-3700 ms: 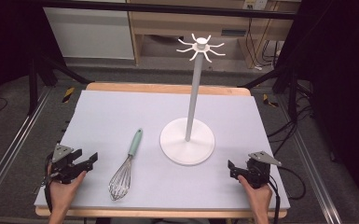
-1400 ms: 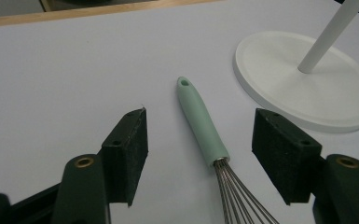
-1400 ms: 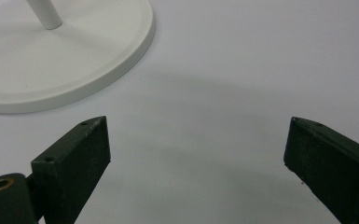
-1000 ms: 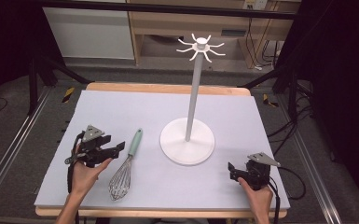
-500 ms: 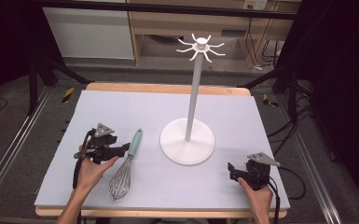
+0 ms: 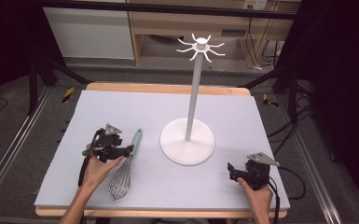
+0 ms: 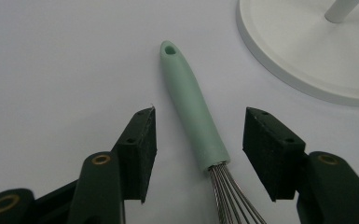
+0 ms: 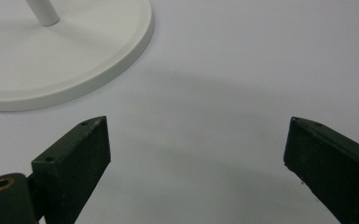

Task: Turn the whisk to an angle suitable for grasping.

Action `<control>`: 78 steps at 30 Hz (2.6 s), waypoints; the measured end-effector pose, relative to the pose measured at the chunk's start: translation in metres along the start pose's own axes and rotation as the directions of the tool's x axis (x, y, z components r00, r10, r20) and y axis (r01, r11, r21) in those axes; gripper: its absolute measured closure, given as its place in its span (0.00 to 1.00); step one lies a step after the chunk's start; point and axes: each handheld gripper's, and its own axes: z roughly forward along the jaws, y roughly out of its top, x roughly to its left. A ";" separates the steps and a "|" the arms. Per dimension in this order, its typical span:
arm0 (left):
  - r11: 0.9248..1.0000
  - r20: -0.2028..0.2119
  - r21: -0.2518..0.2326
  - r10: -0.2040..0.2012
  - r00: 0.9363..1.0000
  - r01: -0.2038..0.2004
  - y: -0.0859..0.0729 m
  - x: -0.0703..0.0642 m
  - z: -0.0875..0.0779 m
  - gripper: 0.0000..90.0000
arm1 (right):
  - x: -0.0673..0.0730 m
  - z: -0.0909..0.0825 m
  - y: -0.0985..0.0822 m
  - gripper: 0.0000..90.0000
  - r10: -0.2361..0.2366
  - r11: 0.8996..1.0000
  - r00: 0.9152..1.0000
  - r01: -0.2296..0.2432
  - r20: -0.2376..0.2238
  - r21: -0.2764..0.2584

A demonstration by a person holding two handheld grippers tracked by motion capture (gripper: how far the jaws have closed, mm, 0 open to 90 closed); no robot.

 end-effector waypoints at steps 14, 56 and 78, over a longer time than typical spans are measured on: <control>0.997 0.008 0.078 0.012 1.000 -0.012 0.002 -0.004 0.019 0.55 | 0.000 0.001 0.000 0.08 -0.004 1.000 1.000 0.004 0.001 0.004; 0.964 -0.019 0.264 -0.016 1.000 0.020 0.003 -0.009 0.046 0.72 | 0.000 0.002 0.000 0.08 -0.005 1.000 1.000 0.005 -0.002 0.015; 0.954 0.005 0.296 0.056 0.998 -0.055 -0.001 -0.001 0.032 0.66 | -0.001 0.002 -0.001 0.08 -0.011 1.000 1.000 0.011 -0.009 0.020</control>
